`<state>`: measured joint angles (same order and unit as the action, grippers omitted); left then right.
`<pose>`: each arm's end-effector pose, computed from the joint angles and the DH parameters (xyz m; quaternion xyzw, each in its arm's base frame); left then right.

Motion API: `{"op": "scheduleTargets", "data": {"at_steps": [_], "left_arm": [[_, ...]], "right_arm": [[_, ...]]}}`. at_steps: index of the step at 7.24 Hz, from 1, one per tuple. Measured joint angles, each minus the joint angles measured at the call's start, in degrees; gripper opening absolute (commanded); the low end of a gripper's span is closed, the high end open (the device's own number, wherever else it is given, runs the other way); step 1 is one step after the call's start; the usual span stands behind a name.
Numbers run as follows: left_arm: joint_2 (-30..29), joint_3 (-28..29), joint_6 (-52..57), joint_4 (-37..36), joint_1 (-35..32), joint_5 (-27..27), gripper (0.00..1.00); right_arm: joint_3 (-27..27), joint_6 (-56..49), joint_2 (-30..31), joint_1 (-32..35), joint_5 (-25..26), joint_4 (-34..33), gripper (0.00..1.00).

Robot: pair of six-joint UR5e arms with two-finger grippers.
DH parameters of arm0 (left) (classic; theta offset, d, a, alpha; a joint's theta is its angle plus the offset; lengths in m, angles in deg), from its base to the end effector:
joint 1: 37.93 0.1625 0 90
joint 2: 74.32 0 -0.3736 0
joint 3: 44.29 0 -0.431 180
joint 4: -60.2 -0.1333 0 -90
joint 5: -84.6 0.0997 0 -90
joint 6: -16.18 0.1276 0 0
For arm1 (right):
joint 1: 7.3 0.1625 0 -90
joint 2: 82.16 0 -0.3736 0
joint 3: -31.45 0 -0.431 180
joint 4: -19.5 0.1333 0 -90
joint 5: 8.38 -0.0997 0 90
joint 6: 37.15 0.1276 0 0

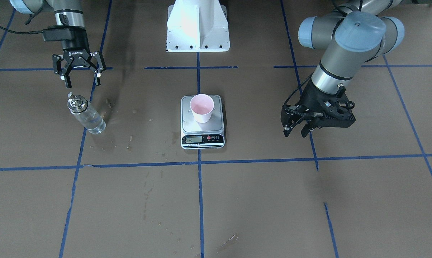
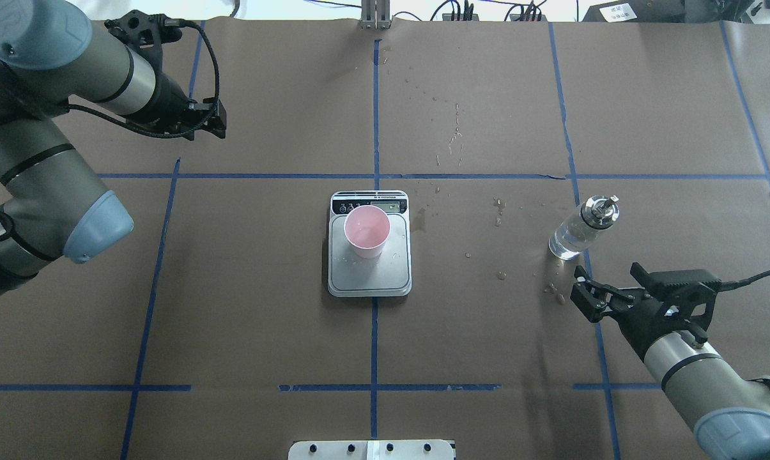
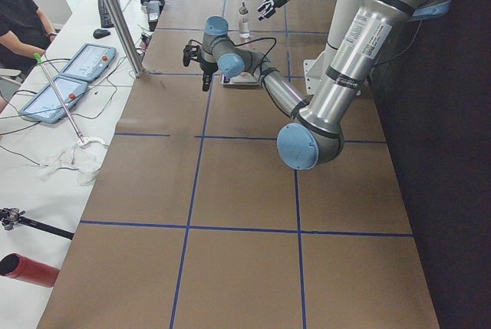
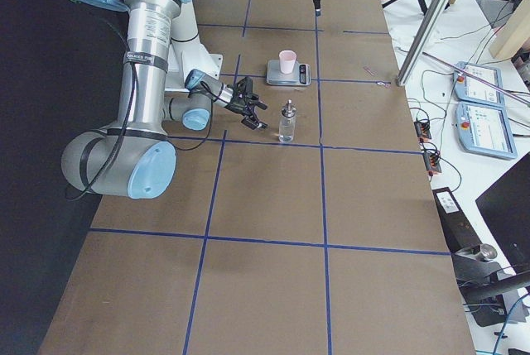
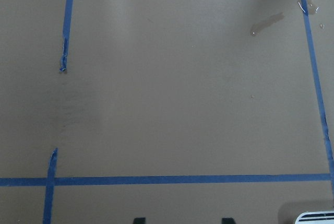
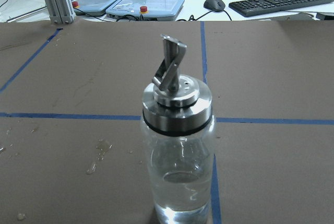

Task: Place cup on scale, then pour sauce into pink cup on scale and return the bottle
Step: 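Close the right gripper around the glass sauce bottle and lift it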

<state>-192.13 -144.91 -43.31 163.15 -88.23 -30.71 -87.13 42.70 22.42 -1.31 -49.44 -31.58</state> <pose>0.3637 -0.5614 0.2192 0.1238 0.4501 -0.0575 0.8825 -0.4247 -0.2753 0.3908 0.4241 -0.3495 0.1549 0.8210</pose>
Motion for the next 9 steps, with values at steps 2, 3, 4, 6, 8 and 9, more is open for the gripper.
{"op": "scheduleTargets", "data": {"at_steps": [2,3,4,6,8,9], "left_arm": [[0.0,0.0,0.0,0.0,0.0,0.0,0.58],[0.0,0.0,-0.1,0.0,0.0,0.0,0.58],[0.0,-0.1,-0.1,0.0,0.0,0.0,0.58],[-0.1,-0.1,-0.2,-0.1,0.0,0.0,0.58],[-0.1,-0.1,-0.3,-0.1,0.1,0.0,0.59],[-0.1,0.0,-0.3,-0.1,0.1,0.0,0.59]], "right_arm": [[3.8,0.0,-3.1,-0.3,3.9,0.1,1.00],[4.9,0.0,-3.8,-0.3,4.5,0.1,1.00],[5.7,0.0,-4.5,-0.3,4.7,0.1,1.00],[6.6,-0.5,-5.4,-0.2,4.8,0.1,1.00],[7.0,-0.8,-5.8,0.6,4.6,0.0,1.00],[7.7,-0.9,-5.9,1.3,4.4,0.0,1.00]]}}
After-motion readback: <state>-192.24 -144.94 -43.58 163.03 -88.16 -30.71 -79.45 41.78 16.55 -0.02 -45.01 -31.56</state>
